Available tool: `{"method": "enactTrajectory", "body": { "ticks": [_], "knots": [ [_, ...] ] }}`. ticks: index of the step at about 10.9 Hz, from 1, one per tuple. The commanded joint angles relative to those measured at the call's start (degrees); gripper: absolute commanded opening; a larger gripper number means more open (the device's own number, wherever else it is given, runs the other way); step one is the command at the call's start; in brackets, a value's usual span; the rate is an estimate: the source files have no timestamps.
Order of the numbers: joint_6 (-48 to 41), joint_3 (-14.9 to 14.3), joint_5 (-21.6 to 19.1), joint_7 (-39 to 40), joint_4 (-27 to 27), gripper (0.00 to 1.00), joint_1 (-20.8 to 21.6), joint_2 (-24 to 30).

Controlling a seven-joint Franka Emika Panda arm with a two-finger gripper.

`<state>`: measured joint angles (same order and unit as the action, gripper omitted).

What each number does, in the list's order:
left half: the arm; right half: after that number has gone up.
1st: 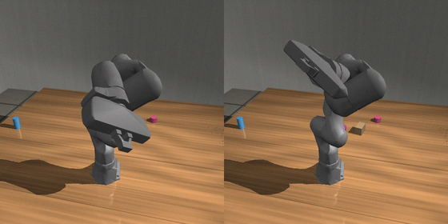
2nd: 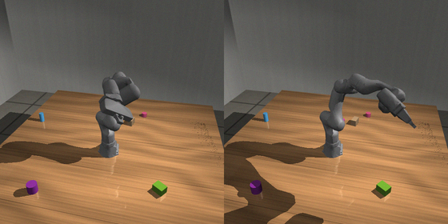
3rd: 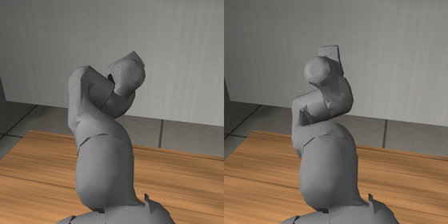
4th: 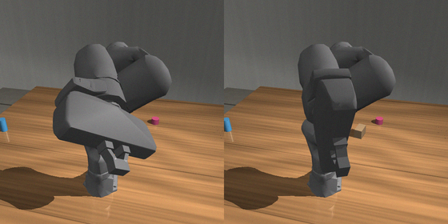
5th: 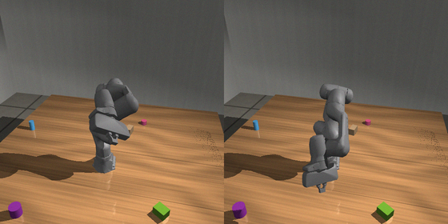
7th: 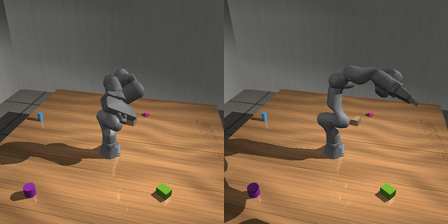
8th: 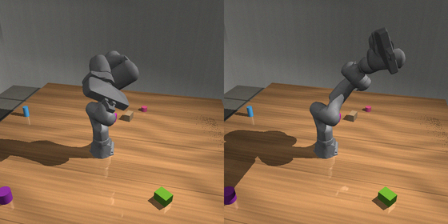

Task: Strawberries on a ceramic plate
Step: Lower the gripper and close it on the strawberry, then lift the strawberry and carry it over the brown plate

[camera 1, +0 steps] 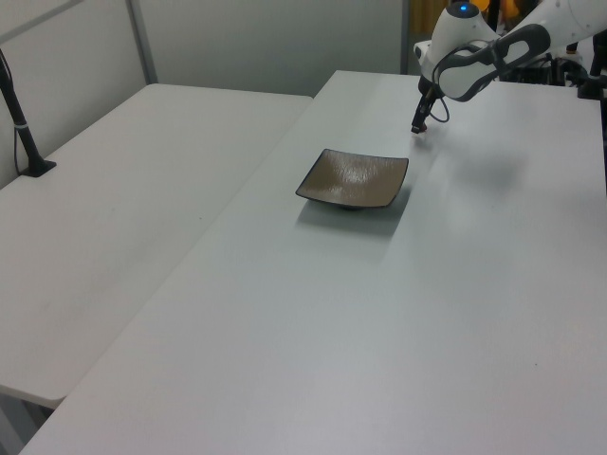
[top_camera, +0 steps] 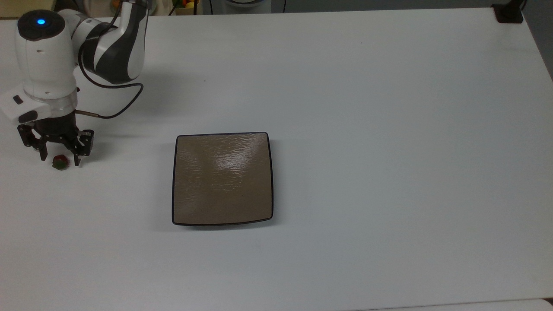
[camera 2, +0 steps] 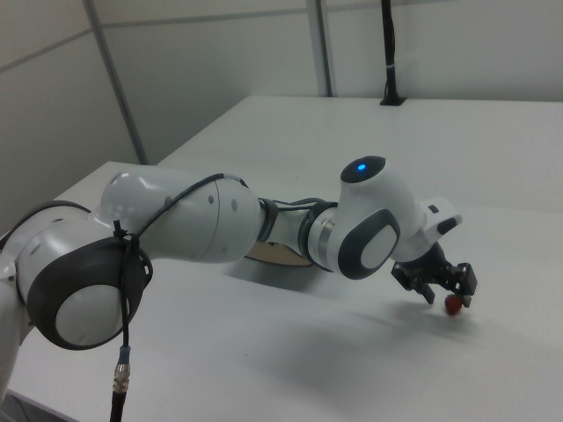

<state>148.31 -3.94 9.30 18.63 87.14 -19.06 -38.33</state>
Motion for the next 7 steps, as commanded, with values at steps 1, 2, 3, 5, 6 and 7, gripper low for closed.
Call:
{"method": "enactTrajectory", "body": {
  "ticks": [1, 2, 3, 5, 6, 7],
  "knots": [
    [1.4, -0.4, 0.3, 0.8, 1.2, 0.41, 0.2, 0.3],
    [1.4, -0.4, 0.3, 0.9, 1.4, 0.26, 0.0, 0.3],
    [1.4, -0.4, 0.1, 1.4, 1.5, 0.14, -0.1, 0.4],
    [1.2, -0.4, -0.1, 1.5, 1.5, 0.05, 0.0, 0.5],
    [0.8, -0.4, -0.1, 1.5, 1.5, 0.05, 0.0, 1.1],
    [0.7, -0.4, -0.2, 1.4, 1.5, 0.05, 0.0, 2.0]
  ]
}}
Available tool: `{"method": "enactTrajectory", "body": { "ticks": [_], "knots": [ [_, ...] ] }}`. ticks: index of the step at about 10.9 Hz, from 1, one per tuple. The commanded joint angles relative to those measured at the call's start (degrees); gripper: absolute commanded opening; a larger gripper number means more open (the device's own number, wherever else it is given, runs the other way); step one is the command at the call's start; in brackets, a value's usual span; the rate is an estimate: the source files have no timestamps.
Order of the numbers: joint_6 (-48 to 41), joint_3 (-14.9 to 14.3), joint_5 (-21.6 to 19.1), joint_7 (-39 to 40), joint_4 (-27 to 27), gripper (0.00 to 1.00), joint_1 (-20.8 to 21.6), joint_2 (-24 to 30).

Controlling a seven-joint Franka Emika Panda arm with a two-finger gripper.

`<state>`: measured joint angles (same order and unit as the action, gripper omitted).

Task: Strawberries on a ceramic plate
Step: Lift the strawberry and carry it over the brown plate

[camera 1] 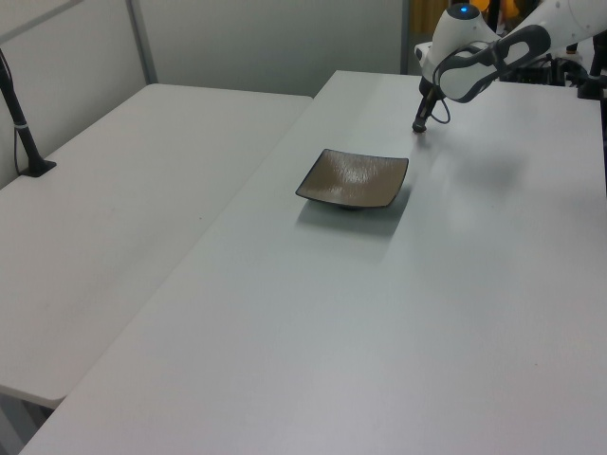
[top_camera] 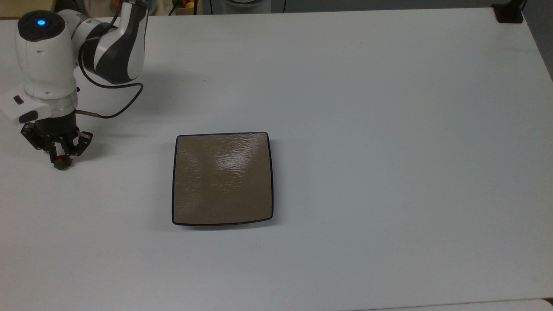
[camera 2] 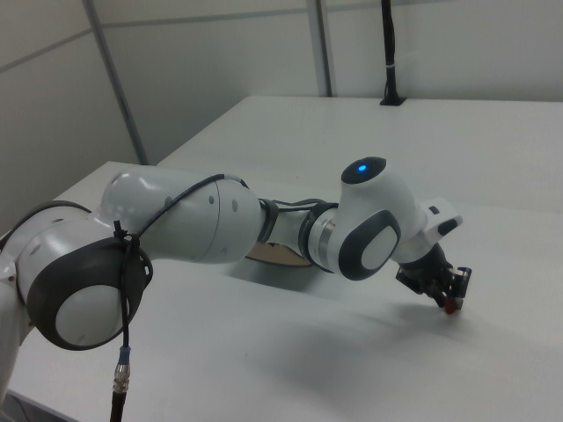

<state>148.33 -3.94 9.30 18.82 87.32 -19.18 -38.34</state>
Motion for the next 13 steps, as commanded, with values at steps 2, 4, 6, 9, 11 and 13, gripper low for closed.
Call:
{"method": "enactTrajectory", "body": {
  "ticks": [2, 4, 6, 9, 11, 13],
  "knots": [
    [0.0, -0.4, -0.3, 1.0, 1.3, 0.06, 0.2, 4.5],
    [-4.9, -0.4, -3.0, 1.0, 1.1, 0.06, 0.5, 7.7],
    [-13.0, -0.4, -8.0, 1.1, 1.2, 0.09, 1.5, 11.8],
    [-27.3, -0.3, -9.3, 1.2, 0.9, 0.10, 5.1, 17.3],
    [-33.9, -0.3, -12.6, 1.2, 0.8, 0.10, 6.2, 20.7],
    [-37.2, -0.3, -16.3, 1.0, 0.7, 0.10, 8.5, 22.3]
  ]
}}
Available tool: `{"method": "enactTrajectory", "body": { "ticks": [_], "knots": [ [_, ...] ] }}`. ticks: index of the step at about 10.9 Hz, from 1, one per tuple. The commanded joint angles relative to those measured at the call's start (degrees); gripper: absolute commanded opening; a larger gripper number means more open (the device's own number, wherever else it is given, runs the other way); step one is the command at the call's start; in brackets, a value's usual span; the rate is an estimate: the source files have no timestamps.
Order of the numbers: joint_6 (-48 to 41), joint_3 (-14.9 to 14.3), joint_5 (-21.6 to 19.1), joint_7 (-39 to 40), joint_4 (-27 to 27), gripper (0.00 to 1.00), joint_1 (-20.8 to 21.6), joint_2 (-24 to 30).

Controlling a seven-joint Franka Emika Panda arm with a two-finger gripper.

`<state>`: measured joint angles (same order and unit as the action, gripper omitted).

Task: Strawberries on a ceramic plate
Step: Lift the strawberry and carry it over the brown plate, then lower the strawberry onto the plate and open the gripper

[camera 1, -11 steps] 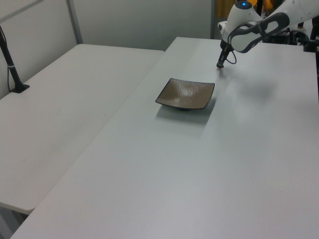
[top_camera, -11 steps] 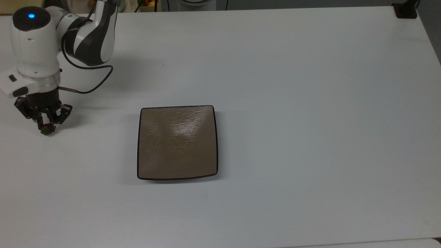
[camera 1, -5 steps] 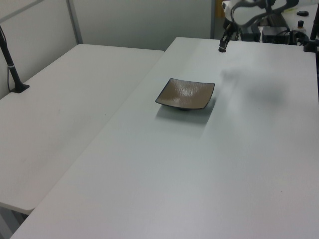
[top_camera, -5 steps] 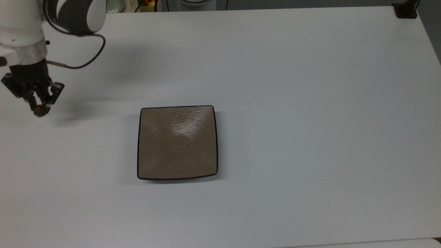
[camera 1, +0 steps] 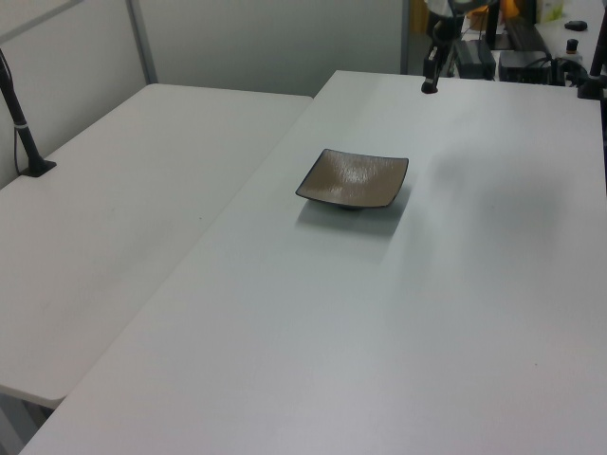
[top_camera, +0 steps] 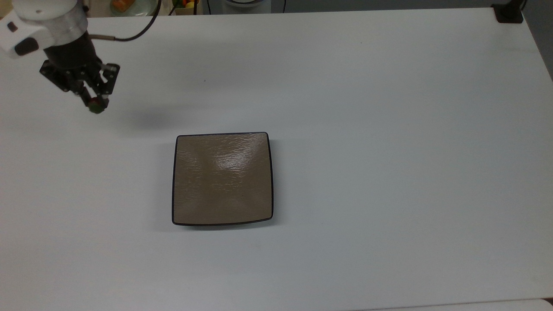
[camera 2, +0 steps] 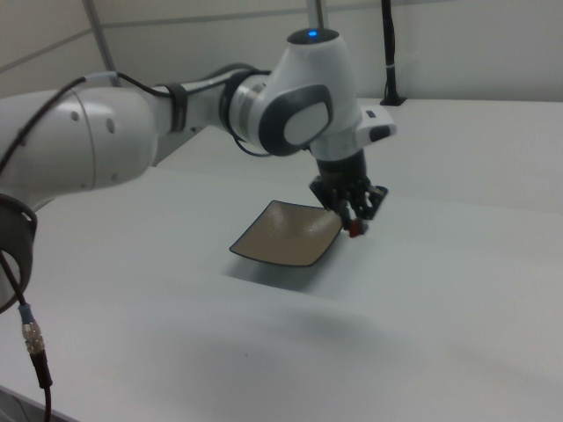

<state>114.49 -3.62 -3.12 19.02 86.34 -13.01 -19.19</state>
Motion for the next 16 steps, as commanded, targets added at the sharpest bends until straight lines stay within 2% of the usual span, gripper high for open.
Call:
{"method": "enactTrajectory", "body": {
  "ticks": [1, 3, 8, 10, 16],
  "knots": [
    [-4.0, -0.6, -5.8, 0.6, 1.6, 0.10, 3.8, 3.5],
    [-4.2, -0.7, -9.2, 0.1, 1.7, 0.10, 6.5, 4.4],
    [-1.2, -0.7, -12.7, -3.5, 1.0, 0.10, 13.8, 1.9],
    [1.7, -0.6, -12.6, -3.7, 1.1, 0.15, 14.9, -0.3],
    [12.0, -0.5, -11.7, -3.7, 1.6, 0.15, 15.5, -6.3]
  ]
}}
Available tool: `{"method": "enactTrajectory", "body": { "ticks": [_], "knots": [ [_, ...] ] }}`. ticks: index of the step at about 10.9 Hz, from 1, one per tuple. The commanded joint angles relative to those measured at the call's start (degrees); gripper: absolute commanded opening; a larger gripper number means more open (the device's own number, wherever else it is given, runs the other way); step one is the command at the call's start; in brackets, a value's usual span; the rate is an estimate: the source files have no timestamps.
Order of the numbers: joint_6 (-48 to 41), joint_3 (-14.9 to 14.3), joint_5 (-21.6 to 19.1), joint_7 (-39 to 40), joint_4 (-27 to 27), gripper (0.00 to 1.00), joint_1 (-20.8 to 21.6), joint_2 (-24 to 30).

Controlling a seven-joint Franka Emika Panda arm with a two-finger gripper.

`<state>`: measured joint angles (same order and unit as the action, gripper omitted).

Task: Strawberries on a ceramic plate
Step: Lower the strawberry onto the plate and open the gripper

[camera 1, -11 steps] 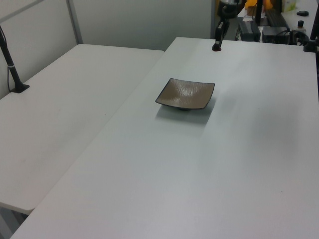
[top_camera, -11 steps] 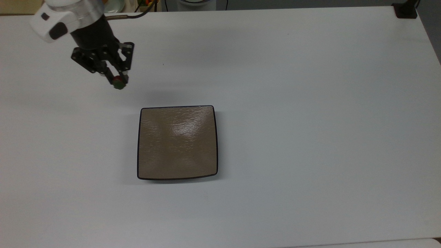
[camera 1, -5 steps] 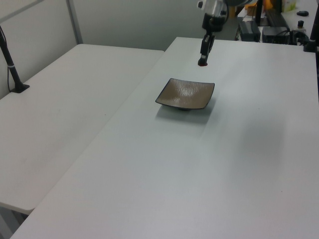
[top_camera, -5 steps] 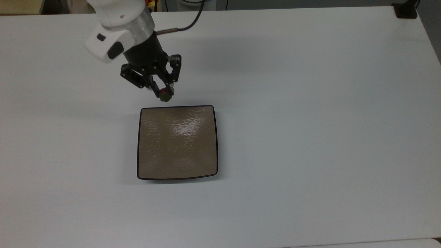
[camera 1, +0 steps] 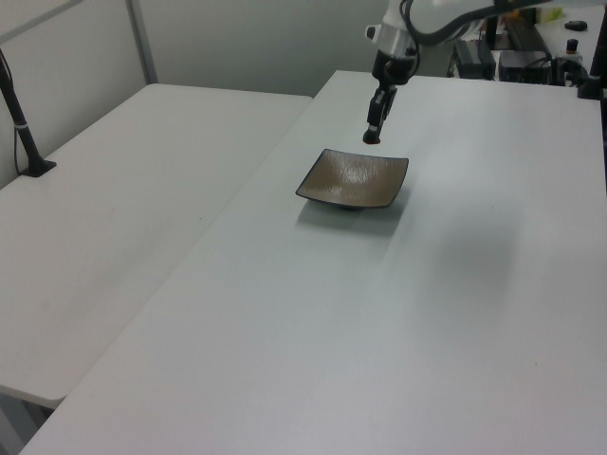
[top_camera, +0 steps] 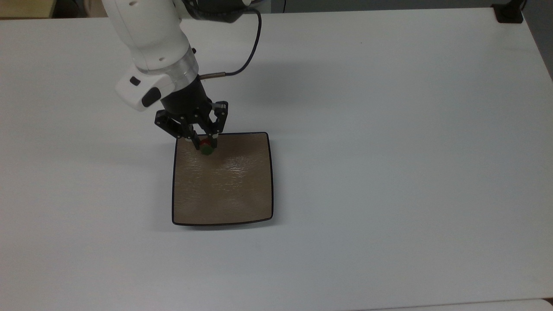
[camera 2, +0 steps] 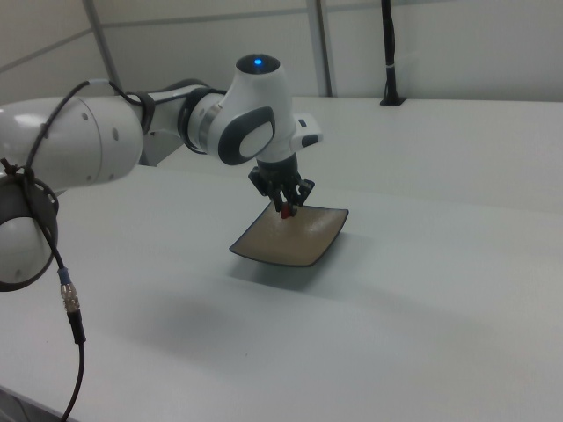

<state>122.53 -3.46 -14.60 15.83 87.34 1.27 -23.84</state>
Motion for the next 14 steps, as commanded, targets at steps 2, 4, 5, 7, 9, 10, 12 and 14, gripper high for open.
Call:
{"method": "enactTrajectory", "body": {
  "ticks": [2, 4, 5, 7, 9, 10, 12, 14],
  "knots": [
    [7.1, -0.7, -0.2, -0.5, 1.3, 0.15, 1.7, -3.3],
    [8.9, -0.4, -0.2, -0.5, 1.8, 0.15, 2.2, -5.0],
    [9.3, -0.3, -0.1, -0.5, 1.9, 0.15, 2.4, -5.6],
    [10.3, -0.2, 0.4, -0.4, 1.9, 0.15, 2.7, -6.9],
    [10.4, -0.2, 1.5, -0.4, 1.9, 0.15, 2.8, -7.3],
    [10.4, -0.2, 3.1, -0.4, 2.0, 0.15, 2.8, -7.3],
    [10.4, -0.1, 3.4, -0.5, 2.7, 0.59, 2.8, -7.2],
    [10.2, -0.1, 3.4, -0.3, 2.6, 1.00, 2.8, -6.8]
  ]
}}
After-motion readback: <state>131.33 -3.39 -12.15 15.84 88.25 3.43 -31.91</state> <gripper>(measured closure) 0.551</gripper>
